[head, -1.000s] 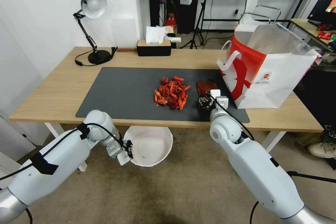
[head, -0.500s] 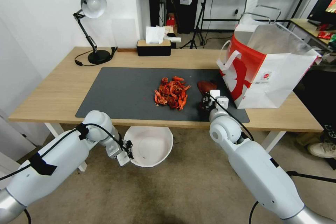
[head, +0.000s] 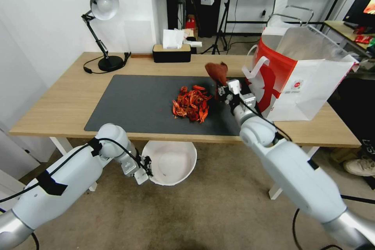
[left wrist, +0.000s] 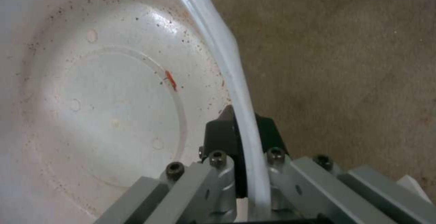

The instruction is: Sweep shrimp from table into container with towel, then put container into takeout bag.

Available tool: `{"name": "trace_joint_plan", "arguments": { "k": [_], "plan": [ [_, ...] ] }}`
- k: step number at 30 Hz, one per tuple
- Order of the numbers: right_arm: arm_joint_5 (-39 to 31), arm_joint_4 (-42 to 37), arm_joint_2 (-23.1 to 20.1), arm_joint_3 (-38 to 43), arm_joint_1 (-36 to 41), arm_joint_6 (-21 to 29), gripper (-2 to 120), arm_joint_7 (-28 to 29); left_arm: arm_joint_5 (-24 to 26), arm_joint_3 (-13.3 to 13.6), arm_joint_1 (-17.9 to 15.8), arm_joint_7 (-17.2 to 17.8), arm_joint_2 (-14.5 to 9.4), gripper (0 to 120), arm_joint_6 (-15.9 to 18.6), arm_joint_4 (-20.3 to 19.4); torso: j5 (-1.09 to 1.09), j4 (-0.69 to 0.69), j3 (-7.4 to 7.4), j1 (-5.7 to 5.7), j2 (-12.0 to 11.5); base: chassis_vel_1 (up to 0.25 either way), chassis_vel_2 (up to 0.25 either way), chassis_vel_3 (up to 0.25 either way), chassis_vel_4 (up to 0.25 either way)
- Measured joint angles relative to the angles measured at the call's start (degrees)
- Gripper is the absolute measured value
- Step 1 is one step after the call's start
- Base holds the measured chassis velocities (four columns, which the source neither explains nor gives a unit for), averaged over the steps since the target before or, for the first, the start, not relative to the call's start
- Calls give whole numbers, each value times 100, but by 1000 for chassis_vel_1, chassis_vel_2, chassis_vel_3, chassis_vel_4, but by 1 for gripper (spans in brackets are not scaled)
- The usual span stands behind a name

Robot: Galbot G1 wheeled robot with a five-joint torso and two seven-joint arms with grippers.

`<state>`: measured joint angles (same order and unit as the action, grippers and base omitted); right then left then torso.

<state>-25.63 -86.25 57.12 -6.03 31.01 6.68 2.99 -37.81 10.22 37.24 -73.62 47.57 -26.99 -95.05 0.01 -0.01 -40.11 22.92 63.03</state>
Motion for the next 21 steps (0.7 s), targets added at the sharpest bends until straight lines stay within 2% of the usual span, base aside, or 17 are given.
{"name": "trace_joint_plan", "arguments": {
  "k": [3,7,15,21],
  "plan": [
    [0,584,-146,-428,-639,-272,9,-622,-46,48,-5,27,17,0,-39,-33,-2,0,0,0,0,0,0,0,0],
    [-11,1081,-74,-869,-1171,-427,9,-965,-91,64,11,62,48,0,-83,-28,-2,2,0,1,0,0,0,0,0],
    [211,1729,259,-1182,-1474,-517,9,-1183,-98,71,-8,142,69,0,-131,-18,-1,2,0,1,0,0,0,0,0],
    [323,1909,355,-1212,-1505,-537,9,-1187,-59,130,-30,161,72,0,-140,-27,-1,1,0,1,-1,0,0,0,0]
  ]
}}
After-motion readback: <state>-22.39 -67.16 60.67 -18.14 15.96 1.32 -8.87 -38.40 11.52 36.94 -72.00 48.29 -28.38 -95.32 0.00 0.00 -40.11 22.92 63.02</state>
